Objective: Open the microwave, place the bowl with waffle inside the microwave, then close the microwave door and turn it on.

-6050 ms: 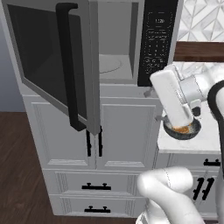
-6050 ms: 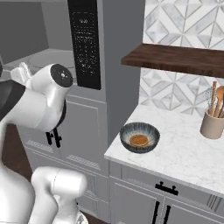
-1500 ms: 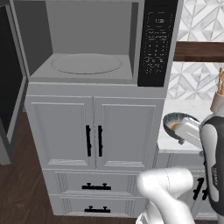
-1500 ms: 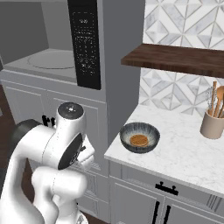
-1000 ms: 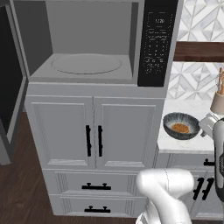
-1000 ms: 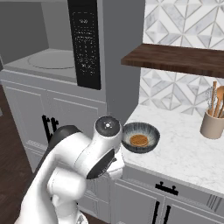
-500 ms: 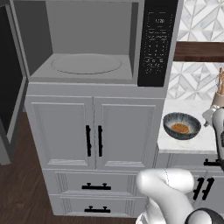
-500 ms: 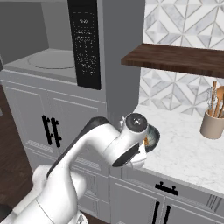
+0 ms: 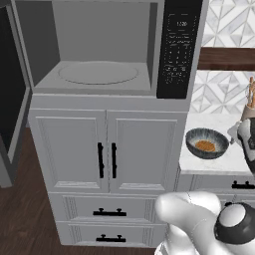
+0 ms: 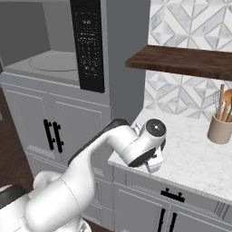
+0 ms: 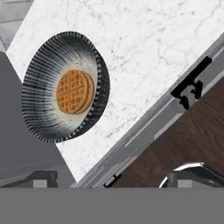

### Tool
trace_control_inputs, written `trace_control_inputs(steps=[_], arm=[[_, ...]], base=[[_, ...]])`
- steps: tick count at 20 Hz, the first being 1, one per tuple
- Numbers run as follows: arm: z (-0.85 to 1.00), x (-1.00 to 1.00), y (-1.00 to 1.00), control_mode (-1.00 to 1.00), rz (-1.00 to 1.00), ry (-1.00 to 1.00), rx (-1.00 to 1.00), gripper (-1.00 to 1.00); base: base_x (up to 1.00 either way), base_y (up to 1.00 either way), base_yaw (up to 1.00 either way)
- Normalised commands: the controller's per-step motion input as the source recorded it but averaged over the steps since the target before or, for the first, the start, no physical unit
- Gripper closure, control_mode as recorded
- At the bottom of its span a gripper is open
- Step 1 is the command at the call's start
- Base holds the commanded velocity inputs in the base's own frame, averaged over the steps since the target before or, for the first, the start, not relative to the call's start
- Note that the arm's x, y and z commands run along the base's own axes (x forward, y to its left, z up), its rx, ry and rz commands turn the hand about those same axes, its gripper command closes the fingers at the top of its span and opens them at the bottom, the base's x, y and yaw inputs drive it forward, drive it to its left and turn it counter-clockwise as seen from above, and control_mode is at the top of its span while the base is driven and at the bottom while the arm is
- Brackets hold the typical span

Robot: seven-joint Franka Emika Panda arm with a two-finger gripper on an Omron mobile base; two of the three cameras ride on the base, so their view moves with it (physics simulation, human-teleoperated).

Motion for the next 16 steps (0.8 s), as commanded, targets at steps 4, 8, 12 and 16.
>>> trace_control_inputs(steps=[4,8,12,16], arm=[[-0.37,0.39,-0.02,-1.0,0.11,0.0,-0.04,-1.0],[-0.3,0.3,-0.06,-1.0,0.08,0.0,-0.01,-1.0],[-0.14,0.39,-0.1,-1.0,0.03,0.0,0.0,-1.0],[-0.12,0.4,-0.23,-1.0,0.0,0.01,0.0,-1.0]], base=[[0.0,0.0,0.0],[0.0,0.0,0.0],[0.0,0.0,0.0],[0.0,0.0,0.0]])
